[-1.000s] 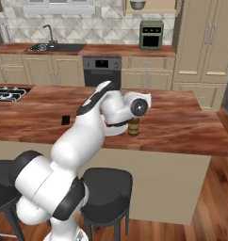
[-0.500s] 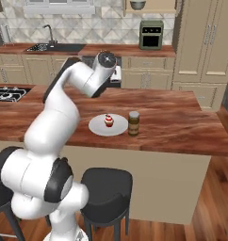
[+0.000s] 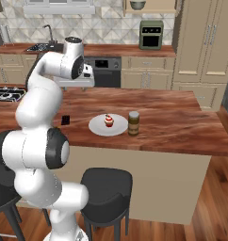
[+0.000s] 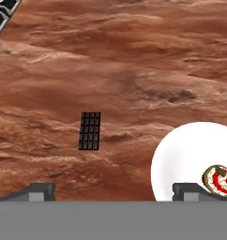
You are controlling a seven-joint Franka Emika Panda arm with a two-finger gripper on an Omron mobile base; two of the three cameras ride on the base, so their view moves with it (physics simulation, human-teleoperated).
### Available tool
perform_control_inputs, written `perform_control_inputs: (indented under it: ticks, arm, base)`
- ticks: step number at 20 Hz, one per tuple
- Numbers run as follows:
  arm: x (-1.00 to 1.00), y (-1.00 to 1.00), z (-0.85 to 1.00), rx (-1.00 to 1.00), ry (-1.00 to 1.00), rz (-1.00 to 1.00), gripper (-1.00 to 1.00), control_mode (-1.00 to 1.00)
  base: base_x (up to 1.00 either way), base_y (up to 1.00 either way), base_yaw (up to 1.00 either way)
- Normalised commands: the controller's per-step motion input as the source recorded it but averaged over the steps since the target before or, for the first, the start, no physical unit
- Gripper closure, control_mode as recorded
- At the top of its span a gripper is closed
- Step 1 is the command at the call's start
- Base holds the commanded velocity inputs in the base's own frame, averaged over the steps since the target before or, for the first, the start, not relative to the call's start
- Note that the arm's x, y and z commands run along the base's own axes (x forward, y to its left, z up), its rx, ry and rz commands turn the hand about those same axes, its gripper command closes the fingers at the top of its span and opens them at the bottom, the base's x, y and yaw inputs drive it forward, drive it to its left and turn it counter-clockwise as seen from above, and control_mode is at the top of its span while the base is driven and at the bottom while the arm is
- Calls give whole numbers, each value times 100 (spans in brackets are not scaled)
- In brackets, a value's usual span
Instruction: Take the cinnamon bottle from the cabinet and place it on the dining table, next to the plate with the cupcake. Then take the chocolate from the dining counter and place it on the cupcake plate.
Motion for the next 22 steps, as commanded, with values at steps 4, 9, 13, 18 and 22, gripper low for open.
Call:
perform_control_inputs:
  ticks: [4,9,13,18,22]
  arm:
    - [-7,76,-89,-16,11,-1,-100,-100]
    - [-10,33,-79,-2,5,-5,-100,-100]
    - [-14,1,-89,0,3,-4,-100,-100]
    - [-2,29,-68,0,0,-5,-100,-100]
    - [26,22,-27,0,0,-10,-100,-100]
  base:
    - [0,0,0]
    - [0,0,0]
    - [0,0,0]
    - [0,0,0]
    - [0,0,0]
